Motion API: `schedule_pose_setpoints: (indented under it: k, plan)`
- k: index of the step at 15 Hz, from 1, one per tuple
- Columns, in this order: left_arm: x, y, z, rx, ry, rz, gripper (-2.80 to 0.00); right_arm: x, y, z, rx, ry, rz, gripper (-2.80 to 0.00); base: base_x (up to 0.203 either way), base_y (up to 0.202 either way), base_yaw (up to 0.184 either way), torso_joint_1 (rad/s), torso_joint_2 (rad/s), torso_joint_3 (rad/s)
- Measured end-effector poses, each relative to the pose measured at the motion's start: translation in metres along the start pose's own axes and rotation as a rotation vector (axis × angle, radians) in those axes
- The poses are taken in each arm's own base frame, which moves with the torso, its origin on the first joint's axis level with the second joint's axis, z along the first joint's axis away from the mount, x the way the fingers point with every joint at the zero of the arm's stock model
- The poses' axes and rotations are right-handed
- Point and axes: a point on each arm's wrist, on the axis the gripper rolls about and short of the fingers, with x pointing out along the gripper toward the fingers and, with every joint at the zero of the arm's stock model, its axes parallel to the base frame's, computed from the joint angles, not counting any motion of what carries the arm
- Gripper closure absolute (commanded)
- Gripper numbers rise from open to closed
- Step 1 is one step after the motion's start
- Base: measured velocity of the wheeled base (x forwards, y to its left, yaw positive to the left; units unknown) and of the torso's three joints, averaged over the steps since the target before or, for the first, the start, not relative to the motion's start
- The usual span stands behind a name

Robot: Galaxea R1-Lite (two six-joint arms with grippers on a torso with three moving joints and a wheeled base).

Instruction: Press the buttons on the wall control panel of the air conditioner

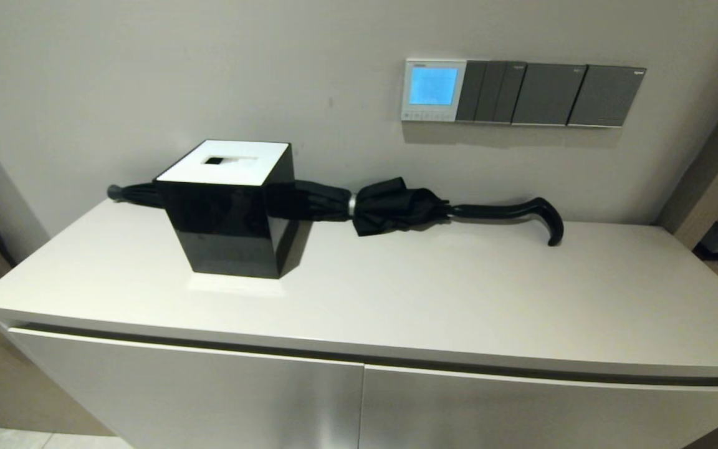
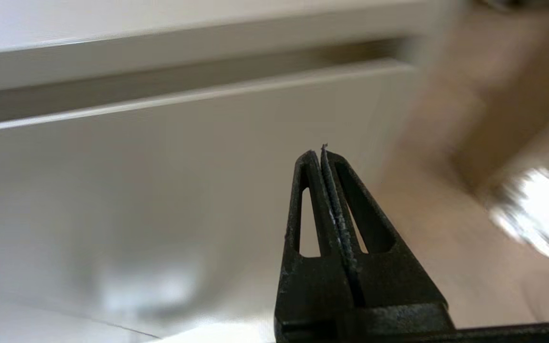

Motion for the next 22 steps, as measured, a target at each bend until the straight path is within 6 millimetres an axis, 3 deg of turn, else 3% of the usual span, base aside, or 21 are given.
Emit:
schedule_pose_setpoints:
  k: [4,8,22]
  plan:
    - [0.000,0.000,0.000,0.000,0.001,0.000,0.00,-0.004,0.003,-0.020,-0.019,-0.105,0.188,0.00,0.000,0.000,0.000,0.000,0.00,0.000]
    - [0.000,0.000,0.000,0.000,0.000,0.000,0.00,-0.003,0.004,-0.031,-0.008,-0.126,0.215,0.00,0.000,0.000,0.000,0.000,0.00,0.000]
    - [0.000,0.000,0.000,0.000,0.000,0.000,0.00,-0.003,0.004,-0.033,0.032,-0.115,0.219,0.00,0.000,0.000,0.000,0.000,0.00,0.000]
